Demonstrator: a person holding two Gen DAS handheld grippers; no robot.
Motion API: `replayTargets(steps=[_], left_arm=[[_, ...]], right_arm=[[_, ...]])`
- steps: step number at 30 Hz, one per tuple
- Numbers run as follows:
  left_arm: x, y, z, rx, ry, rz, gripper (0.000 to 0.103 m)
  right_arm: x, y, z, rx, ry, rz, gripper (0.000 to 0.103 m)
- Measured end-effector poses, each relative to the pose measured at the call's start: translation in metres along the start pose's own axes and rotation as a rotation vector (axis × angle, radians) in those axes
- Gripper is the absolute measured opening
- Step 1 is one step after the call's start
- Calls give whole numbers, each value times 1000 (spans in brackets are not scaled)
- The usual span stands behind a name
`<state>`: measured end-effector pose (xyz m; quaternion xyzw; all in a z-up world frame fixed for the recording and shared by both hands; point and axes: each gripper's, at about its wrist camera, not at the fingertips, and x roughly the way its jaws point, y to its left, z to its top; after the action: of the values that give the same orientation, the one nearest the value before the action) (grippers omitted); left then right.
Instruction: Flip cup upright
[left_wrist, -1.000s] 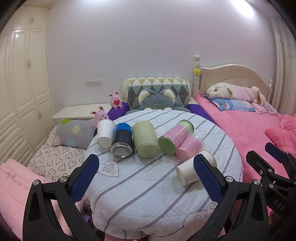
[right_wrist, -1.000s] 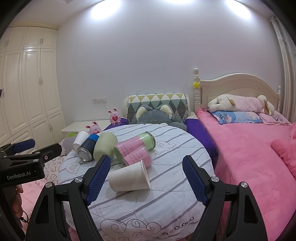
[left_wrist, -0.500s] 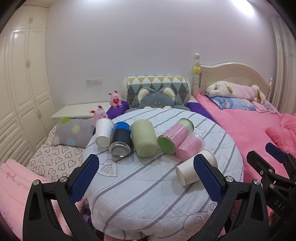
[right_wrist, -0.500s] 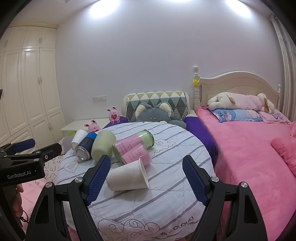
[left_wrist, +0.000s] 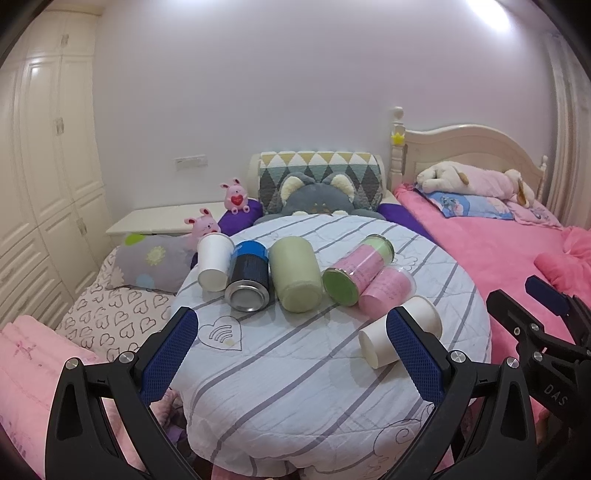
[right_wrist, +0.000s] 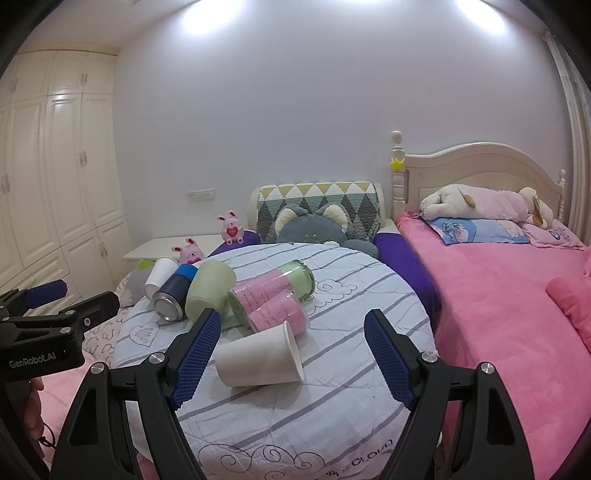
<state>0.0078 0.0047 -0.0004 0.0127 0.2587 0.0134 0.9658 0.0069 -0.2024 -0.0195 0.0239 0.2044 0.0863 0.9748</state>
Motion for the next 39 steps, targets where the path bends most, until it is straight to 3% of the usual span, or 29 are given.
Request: replayTargets(steps=[23, 39], left_arm=[[24, -4, -12, 28, 70, -3, 103], [87, -82, -22, 222, 211, -98, 103]], right_arm=[[25, 10, 0, -19, 67, 15, 81], [47, -57, -11, 89, 190, -71, 81]])
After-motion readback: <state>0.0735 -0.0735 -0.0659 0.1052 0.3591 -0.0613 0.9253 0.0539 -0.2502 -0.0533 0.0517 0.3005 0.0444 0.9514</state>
